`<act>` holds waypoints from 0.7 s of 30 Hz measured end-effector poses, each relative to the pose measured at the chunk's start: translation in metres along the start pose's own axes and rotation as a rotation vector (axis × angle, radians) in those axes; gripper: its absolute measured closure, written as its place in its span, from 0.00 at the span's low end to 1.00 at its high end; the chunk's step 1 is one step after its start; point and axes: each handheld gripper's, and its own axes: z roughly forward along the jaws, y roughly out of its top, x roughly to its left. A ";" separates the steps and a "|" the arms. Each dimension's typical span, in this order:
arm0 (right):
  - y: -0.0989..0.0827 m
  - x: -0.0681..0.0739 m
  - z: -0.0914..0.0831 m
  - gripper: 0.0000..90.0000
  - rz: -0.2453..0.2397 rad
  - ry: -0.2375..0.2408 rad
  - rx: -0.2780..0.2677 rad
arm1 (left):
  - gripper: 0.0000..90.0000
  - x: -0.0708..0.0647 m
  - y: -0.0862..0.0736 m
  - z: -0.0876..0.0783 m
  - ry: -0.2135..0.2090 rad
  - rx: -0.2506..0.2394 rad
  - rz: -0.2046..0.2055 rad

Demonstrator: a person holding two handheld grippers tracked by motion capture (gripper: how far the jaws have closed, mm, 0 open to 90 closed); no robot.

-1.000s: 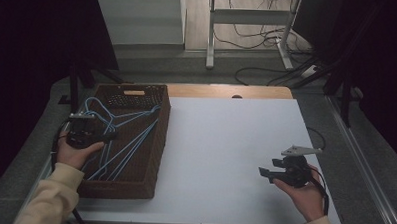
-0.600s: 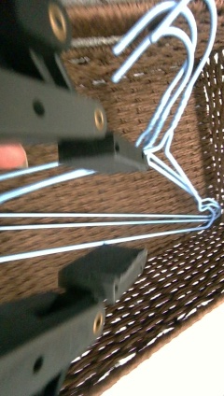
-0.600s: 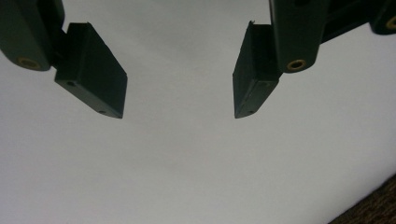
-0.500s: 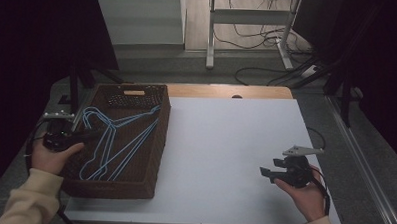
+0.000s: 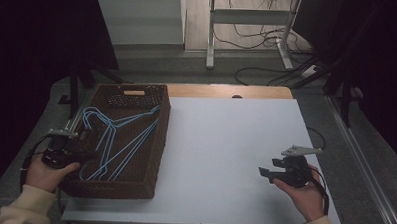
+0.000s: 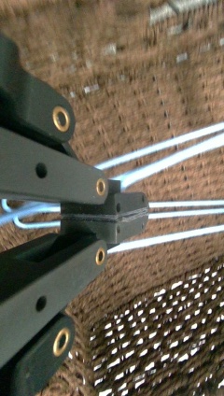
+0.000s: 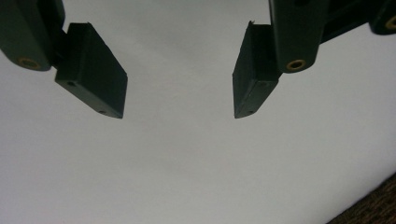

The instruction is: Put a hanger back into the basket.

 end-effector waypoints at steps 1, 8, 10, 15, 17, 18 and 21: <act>0.000 0.000 0.000 0.40 0.001 0.000 0.000 | 0.99 0.000 0.000 0.000 0.000 0.000 0.000; -0.001 -0.002 -0.001 0.40 0.003 0.000 -0.001 | 0.99 0.004 -0.001 0.016 -0.019 0.034 -0.004; -0.001 -0.002 0.000 0.40 0.006 0.001 0.003 | 0.99 0.008 -0.004 0.011 -0.029 0.016 -0.019; -0.001 0.000 0.000 0.40 0.001 0.002 0.007 | 0.99 0.010 -0.008 0.009 -0.040 0.023 -0.014; 0.000 0.000 0.000 0.40 0.001 0.003 0.006 | 0.99 0.008 -0.007 0.006 -0.054 -0.010 -0.010; 0.000 0.000 0.001 0.40 0.002 0.002 0.006 | 0.99 0.006 -0.006 0.005 -0.064 -0.033 -0.006; -0.001 0.000 0.001 0.40 0.003 0.002 0.008 | 0.99 0.000 -0.002 0.005 -0.074 -0.073 0.007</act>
